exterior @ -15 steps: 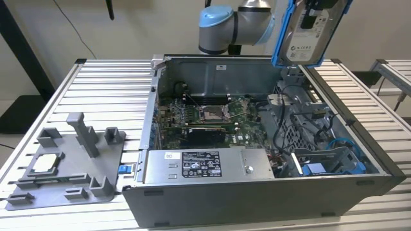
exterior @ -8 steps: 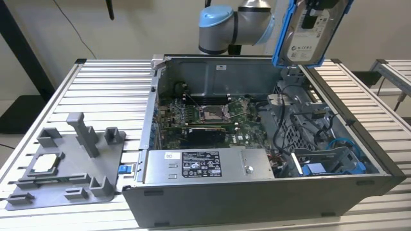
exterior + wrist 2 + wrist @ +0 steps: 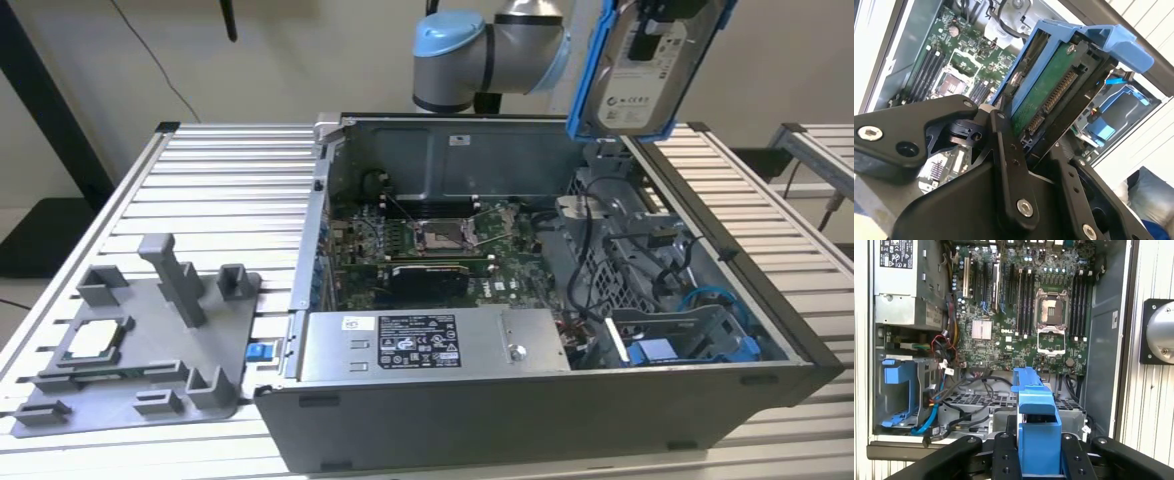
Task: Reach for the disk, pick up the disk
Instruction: 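Pick up the disk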
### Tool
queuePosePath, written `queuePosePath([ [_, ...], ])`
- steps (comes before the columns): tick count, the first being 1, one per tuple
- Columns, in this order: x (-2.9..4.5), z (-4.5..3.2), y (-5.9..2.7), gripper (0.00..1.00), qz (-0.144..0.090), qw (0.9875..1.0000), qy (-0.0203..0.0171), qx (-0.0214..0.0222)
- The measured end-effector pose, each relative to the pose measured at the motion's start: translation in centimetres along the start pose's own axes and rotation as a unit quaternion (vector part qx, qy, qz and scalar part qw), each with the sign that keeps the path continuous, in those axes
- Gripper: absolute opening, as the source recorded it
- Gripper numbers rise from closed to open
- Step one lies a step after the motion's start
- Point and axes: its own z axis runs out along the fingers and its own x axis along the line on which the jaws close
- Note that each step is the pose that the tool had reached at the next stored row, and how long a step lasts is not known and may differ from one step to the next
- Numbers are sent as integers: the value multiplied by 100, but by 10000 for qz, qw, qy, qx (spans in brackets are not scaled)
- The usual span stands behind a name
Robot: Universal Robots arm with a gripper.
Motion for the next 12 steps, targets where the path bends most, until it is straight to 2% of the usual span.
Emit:
queuePosePath([
  [5, 65, -1, -10, 0, 0, 10000, 0, -3],
  [12, 214, -5, -15, 0, 0, 10000, 0, -5],
])
